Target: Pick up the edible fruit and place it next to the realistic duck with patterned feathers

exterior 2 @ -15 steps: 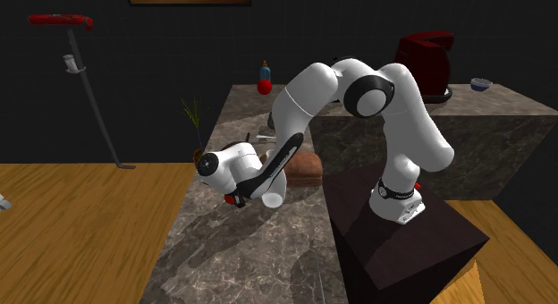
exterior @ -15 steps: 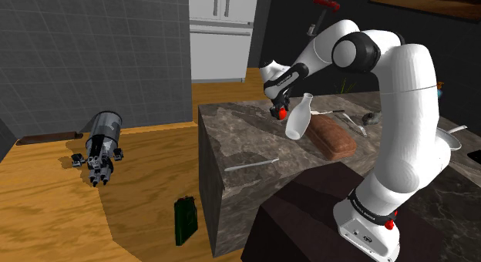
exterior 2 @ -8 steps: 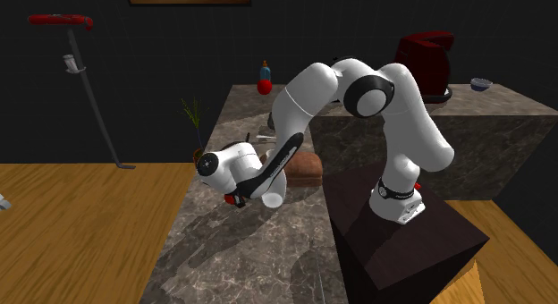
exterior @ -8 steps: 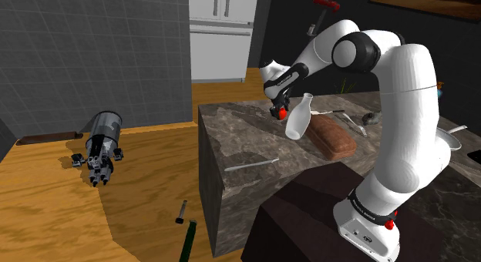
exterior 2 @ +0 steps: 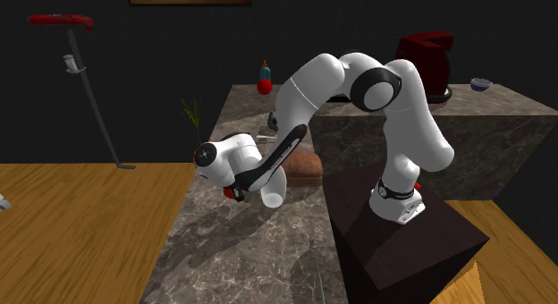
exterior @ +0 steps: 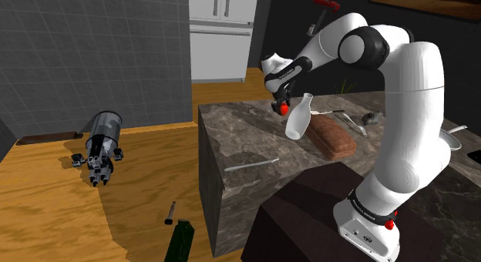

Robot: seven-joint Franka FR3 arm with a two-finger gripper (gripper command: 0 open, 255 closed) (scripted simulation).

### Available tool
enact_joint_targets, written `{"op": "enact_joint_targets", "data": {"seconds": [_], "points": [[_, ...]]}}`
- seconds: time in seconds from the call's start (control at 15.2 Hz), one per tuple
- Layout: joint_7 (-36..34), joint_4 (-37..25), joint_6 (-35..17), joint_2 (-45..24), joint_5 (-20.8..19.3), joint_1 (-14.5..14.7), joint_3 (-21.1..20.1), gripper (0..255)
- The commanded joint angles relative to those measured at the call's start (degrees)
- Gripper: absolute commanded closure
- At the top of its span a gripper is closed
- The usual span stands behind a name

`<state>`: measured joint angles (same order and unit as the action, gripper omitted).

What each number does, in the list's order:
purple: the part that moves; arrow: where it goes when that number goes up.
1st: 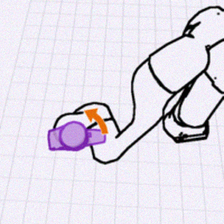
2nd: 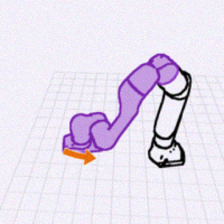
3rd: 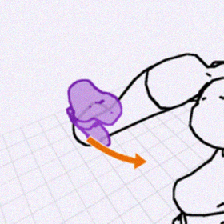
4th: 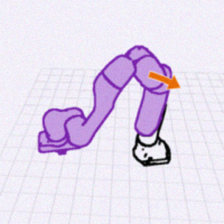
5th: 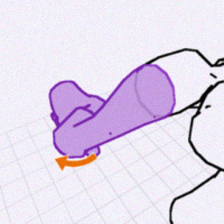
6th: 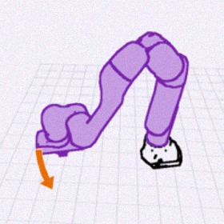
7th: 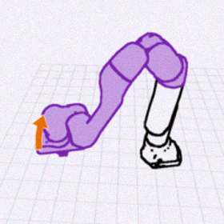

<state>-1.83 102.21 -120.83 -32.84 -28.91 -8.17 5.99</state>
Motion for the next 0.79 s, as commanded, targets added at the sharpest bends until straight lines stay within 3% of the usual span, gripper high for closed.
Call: {"op": "enact_joint_targets", "data": {"seconds": [0.0, 0.73], "points": [[0.5, 0.0, 1.1, 1.2, 0.2, 0.0, -0.1, 255], [3.3, -0.9, 6.6, 6.3, 1.1, 0.2, -0.3, 255]]}}
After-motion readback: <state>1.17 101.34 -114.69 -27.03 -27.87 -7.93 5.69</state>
